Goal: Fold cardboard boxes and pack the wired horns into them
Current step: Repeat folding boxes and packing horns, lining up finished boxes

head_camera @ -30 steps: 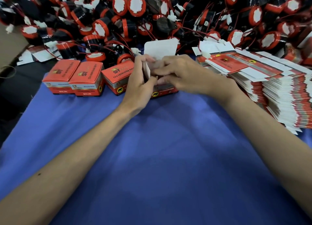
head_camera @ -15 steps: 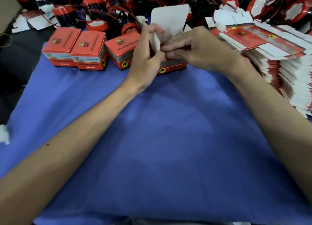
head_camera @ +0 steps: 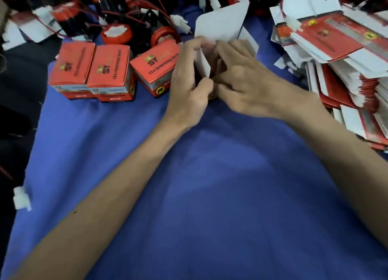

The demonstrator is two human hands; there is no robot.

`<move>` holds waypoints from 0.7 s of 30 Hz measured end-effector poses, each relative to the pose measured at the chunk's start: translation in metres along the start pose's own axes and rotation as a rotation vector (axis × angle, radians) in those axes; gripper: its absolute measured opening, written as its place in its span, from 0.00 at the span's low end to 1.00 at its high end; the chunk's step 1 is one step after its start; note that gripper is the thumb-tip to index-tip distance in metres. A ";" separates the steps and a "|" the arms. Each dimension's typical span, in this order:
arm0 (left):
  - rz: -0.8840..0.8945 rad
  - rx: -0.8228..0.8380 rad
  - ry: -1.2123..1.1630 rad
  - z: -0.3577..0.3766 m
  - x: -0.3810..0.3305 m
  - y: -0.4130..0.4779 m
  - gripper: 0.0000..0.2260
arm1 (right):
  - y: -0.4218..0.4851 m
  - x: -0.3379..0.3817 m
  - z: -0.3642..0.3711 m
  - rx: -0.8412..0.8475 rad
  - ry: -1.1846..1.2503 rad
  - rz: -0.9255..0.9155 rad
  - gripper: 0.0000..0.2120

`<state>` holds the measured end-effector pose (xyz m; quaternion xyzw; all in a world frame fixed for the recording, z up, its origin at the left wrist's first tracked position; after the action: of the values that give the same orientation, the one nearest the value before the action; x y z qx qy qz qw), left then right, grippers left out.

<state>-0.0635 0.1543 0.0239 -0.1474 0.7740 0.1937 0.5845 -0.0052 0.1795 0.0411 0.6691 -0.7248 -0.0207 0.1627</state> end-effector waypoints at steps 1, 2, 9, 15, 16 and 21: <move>-0.009 -0.004 -0.005 -0.001 0.000 0.001 0.22 | 0.001 0.001 0.002 0.032 0.004 0.012 0.23; -0.005 -0.014 -0.007 -0.003 -0.001 0.000 0.21 | 0.000 0.001 0.003 0.053 0.007 0.022 0.23; 0.008 -0.022 -0.023 -0.001 -0.004 -0.004 0.20 | -0.004 -0.002 0.004 0.078 -0.019 0.054 0.22; 0.020 -0.056 0.025 -0.002 -0.013 -0.004 0.20 | -0.005 -0.003 0.003 -0.003 0.069 0.074 0.19; 0.018 -0.059 0.031 -0.002 -0.012 -0.006 0.21 | -0.006 -0.003 0.001 -0.010 0.048 0.072 0.20; 0.052 -0.090 0.059 -0.002 -0.008 -0.005 0.18 | -0.002 -0.001 -0.012 -0.037 -0.005 0.046 0.20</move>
<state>-0.0606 0.1486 0.0315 -0.1589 0.7852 0.2388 0.5488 -0.0002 0.1822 0.0520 0.6491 -0.7399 -0.0320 0.1737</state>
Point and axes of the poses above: each hand's wrist, its own y-axis towards the middle knuckle, its own z-axis out of the palm, x = y × z, the point moved 10 cm from there along y, towards the middle knuckle, and after that the axes turned 15 degrees about -z, right-handed, at the moved point
